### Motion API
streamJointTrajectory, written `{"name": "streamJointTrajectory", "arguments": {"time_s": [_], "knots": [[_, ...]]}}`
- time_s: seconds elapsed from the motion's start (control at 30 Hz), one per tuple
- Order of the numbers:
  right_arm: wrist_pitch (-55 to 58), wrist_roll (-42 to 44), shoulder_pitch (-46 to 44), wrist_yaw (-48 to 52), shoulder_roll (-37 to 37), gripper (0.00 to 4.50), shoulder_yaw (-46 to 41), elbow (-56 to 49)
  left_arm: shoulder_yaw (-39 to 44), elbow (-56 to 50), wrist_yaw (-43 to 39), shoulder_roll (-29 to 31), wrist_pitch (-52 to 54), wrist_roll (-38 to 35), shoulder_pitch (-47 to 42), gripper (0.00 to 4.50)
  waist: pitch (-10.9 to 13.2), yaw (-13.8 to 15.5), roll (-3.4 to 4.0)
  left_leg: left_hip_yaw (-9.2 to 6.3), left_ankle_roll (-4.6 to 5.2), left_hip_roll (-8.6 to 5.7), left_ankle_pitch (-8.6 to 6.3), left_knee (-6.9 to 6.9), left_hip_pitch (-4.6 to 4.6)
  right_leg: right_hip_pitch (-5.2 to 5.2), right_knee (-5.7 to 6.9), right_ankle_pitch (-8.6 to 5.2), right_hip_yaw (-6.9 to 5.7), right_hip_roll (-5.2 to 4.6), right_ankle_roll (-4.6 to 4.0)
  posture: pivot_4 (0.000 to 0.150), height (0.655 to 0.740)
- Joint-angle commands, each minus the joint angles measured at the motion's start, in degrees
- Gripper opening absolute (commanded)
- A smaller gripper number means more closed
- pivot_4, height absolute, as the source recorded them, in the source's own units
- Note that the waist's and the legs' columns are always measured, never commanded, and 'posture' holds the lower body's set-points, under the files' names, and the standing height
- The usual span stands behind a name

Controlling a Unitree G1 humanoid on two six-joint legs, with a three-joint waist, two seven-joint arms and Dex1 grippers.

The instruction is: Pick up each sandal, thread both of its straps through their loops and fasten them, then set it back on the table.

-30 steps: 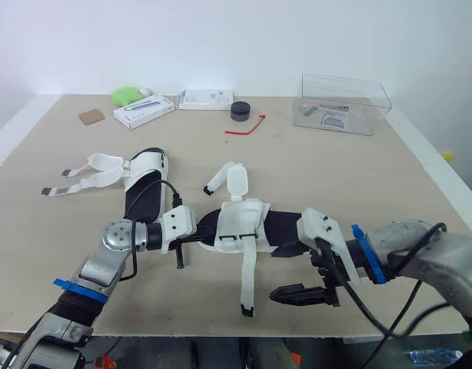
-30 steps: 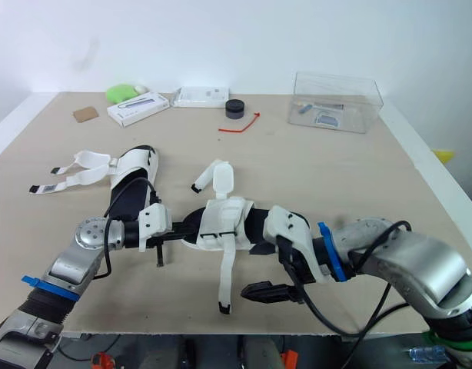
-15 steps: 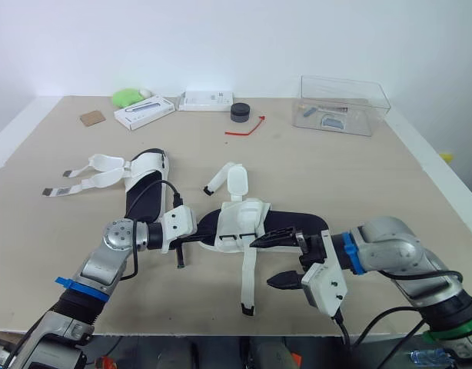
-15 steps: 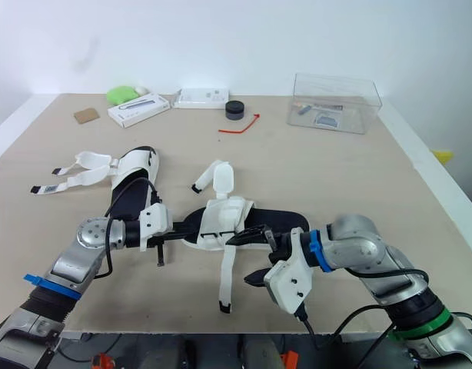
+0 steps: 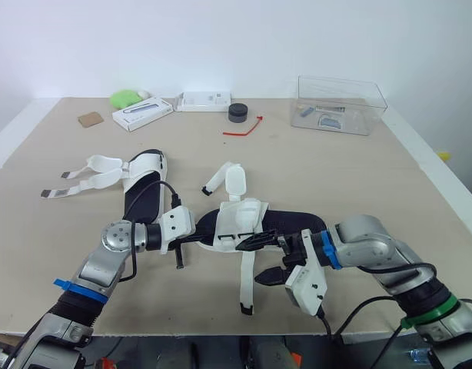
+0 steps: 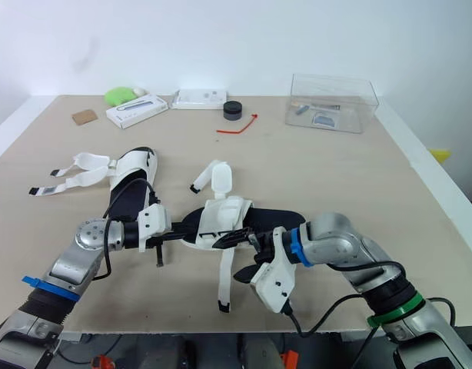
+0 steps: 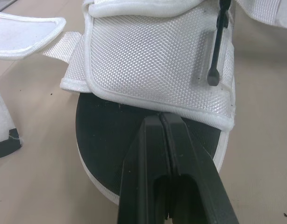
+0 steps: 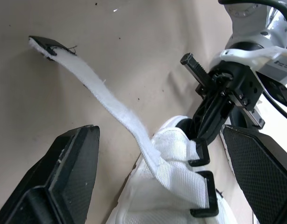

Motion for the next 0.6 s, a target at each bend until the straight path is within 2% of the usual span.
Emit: {"name": "streamJointTrajectory", "arguments": {"time_s": [0.03,0.13,0.27,0.4,0.43,0.6], "knots": [[0.70,1.78,-2.03,0.30,0.43,4.47,0.38,-0.04,-0.82,2.28,0.17,1.15,2.09,2.62,1.25,0.00,0.00,-0.01,0.00,0.00,0.00,0.00,0.00,0.00,0.00,0.00,0.00,0.00,0.00,0.00,0.00,0.150,0.7400],[1.74,3.25,-2.61,1.24,0.67,3.73,1.20,0.59,-0.73,2.55,0.12,1.13,2.13,2.60,1.10,0.00,0.00,-0.01,0.00,-0.01,0.00,0.01,0.00,0.00,0.02,0.00,0.02,0.00,0.00,0.01,-0.01,0.150,0.7400],[2.75,5.00,-2.63,2.19,0.73,2.26,2.05,1.26,-0.73,2.74,0.19,1.01,2.14,2.65,1.05,0.00,0.00,-0.01,0.00,0.00,0.00,0.03,0.00,0.00,0.03,0.00,0.03,-0.01,0.01,0.03,-0.03,0.150,0.7400],[6.97,9.77,-1.37,2.91,1.60,0.25,1.51,1.40,-0.70,3.24,0.21,1.01,1.89,2.74,0.96,0.00,0.00,-0.01,0.00,0.02,0.00,0.03,0.00,0.00,0.04,0.00,0.04,0.00,0.03,0.02,-0.03,0.150,0.7400],[8.27,10.97,-1.04,2.98,1.83,0.11,1.26,1.22,-0.69,3.35,0.22,1.01,1.83,2.78,0.94,0.00,0.00,-0.01,0.00,0.01,0.00,0.03,0.00,0.00,0.04,0.01,0.04,0.00,0.02,0.03,-0.03,0.150,0.7400],[17.35,17.02,0.16,3.43,2.52,0.11,-0.21,-1.17,-0.70,3.62,0.41,0.82,1.82,2.84,0.68,0.00,0.00,0.00,0.00,-0.01,0.00,0.05,0.00,0.00,0.04,0.01,0.06,0.02,0.01,0.02,-0.06,0.150,0.7400]]}}
